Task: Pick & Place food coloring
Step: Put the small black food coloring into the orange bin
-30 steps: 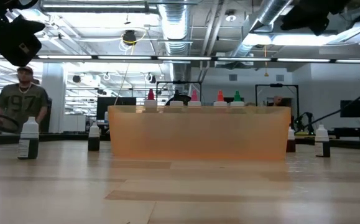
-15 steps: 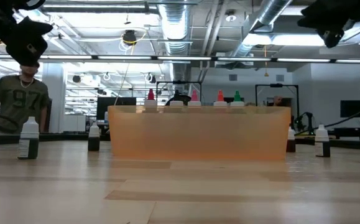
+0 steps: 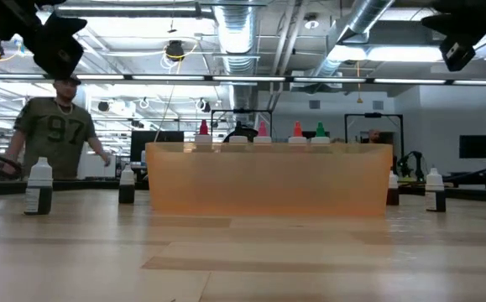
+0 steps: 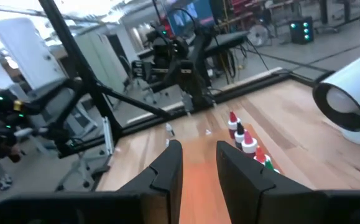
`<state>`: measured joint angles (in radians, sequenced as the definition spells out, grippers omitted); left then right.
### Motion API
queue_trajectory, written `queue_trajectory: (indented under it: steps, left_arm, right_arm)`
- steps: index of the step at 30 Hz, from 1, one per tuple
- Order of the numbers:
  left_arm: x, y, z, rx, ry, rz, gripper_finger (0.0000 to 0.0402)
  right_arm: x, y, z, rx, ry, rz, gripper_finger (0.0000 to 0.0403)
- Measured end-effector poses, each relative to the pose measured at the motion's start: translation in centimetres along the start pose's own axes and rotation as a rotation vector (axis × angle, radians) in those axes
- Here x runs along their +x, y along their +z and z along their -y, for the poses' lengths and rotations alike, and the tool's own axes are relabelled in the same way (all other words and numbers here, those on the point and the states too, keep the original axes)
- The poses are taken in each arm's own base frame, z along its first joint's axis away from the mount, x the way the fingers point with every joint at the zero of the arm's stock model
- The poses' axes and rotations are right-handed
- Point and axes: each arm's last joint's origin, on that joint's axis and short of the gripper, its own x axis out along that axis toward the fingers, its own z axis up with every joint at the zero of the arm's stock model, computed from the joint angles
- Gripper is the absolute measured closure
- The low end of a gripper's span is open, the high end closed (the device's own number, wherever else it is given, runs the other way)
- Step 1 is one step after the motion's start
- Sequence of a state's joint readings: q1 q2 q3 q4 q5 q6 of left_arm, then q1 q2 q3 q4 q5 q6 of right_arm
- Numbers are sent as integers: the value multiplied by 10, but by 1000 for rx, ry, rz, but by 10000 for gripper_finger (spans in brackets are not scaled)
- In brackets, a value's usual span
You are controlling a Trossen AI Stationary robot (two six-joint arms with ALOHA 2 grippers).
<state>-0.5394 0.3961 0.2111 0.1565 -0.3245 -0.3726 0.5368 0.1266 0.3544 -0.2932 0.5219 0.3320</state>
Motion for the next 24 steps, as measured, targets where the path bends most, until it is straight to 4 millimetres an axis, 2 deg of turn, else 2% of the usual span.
queue_trajectory:
  steps: [7,15,24]
  left_arm:
    - [-9,10,-7,73,-56,57,198]
    - [-20,13,-11,83,-69,74,198]
    - [-21,10,-13,87,-37,57,198]
  right_arm:
    - [-8,-11,7,9,38,52,316]
    - [1,-27,6,-25,70,66,316]
    - [8,-44,7,4,71,67,316]
